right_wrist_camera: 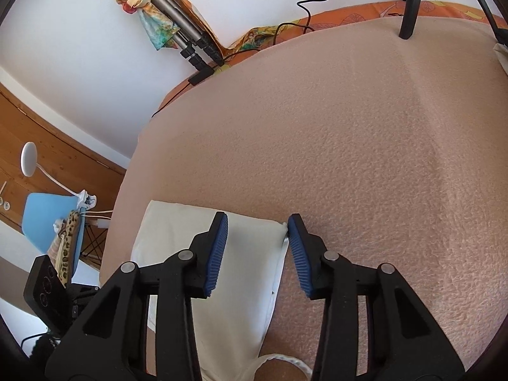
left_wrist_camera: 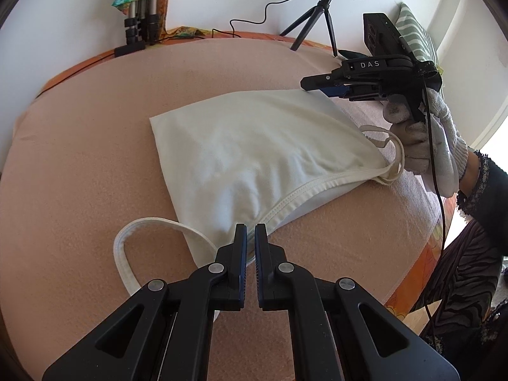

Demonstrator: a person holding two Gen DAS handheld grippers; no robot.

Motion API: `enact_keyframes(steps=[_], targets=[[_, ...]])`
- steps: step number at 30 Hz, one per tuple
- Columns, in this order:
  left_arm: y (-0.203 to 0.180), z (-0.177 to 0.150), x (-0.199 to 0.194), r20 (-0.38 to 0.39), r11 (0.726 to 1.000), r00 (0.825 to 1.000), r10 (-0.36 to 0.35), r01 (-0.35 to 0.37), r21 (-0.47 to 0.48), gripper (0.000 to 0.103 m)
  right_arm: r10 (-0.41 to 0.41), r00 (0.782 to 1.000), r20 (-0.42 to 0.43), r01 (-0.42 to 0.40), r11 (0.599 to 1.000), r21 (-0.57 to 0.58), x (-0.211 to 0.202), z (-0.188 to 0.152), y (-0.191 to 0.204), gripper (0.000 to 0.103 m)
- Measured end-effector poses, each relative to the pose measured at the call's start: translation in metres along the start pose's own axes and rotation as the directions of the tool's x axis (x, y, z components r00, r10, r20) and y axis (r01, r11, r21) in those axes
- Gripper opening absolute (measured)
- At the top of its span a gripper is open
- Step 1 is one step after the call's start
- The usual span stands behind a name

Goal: Fold small clothes

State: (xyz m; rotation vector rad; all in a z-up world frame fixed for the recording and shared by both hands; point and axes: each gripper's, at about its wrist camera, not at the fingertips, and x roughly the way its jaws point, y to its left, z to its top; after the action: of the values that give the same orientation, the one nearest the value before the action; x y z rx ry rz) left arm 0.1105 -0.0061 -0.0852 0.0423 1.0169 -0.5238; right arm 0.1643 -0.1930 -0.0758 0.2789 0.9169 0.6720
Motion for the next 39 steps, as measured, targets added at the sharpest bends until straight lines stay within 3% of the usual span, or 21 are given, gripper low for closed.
enact_keyframes(steps=[3,6,8,11,16,18,19,20,22,24,31,39], targets=[[0.000,-0.001,0.002,-0.007,1.000,1.000,-0.005,0.005,0.000,0.004,-0.002,1.000,-0.008,0.002,1.000,-0.014,0.001,-0.001,0.001,0.014],[0.000,-0.004,0.002,-0.007,1.000,1.000,-0.008,0.007,-0.005,0.004,-0.030,1.000,0.004,0.030,0.999,-0.039,0.001,0.002,0.003,0.009],[-0.001,-0.009,0.001,-0.010,1.000,1.000,-0.007,0.007,-0.007,0.004,-0.095,0.995,0.026,0.096,0.994,-0.057,0.002,0.004,0.004,0.007],[-0.003,-0.016,0.000,-0.034,1.000,0.999,-0.014,0.014,-0.006,0.004,-0.091,0.995,0.029,0.092,0.995,-0.044,0.005,0.006,0.003,0.007],[-0.005,-0.028,-0.015,-0.047,0.999,0.999,-0.016,0.014,-0.035,0.004,-0.086,0.996,0.025,0.087,0.996,-0.001,-0.008,0.009,-0.004,0.012],[-0.001,-0.030,-0.028,-0.007,0.996,0.999,-0.031,0.031,-0.080,0.004,-0.072,0.997,0.024,0.071,0.997,0.008,-0.019,0.010,-0.007,0.022],[0.004,-0.029,-0.033,0.013,0.993,0.999,-0.038,0.039,-0.113,0.005,-0.065,0.997,0.034,0.065,0.998,0.002,-0.026,0.009,-0.007,0.037],[0.009,-0.028,-0.039,0.036,0.987,0.998,-0.048,0.053,-0.153,0.008,-0.067,0.997,0.049,0.067,0.998,-0.005,-0.033,0.008,-0.006,0.050],[0.022,-0.027,-0.045,0.082,0.964,0.994,-0.072,0.090,-0.252,0.043,-0.043,0.998,0.054,0.044,0.999,-0.007,-0.045,0.006,-0.006,0.053],[0.038,-0.027,-0.043,0.109,0.927,0.989,-0.099,0.132,-0.352,0.053,-0.014,0.999,0.041,0.014,1.000,-0.004,-0.050,0.002,-0.008,0.053],[0.067,-0.032,-0.008,0.075,0.795,0.972,-0.221,0.224,-0.564,0.052,0.022,0.999,-0.039,-0.020,0.999,0.032,-0.032,-0.016,-0.016,0.053],[0.064,-0.022,-0.009,0.118,0.774,0.959,-0.259,0.279,-0.569,0.053,0.060,0.997,-0.050,-0.058,0.997,0.055,-0.019,-0.023,-0.020,0.053]])
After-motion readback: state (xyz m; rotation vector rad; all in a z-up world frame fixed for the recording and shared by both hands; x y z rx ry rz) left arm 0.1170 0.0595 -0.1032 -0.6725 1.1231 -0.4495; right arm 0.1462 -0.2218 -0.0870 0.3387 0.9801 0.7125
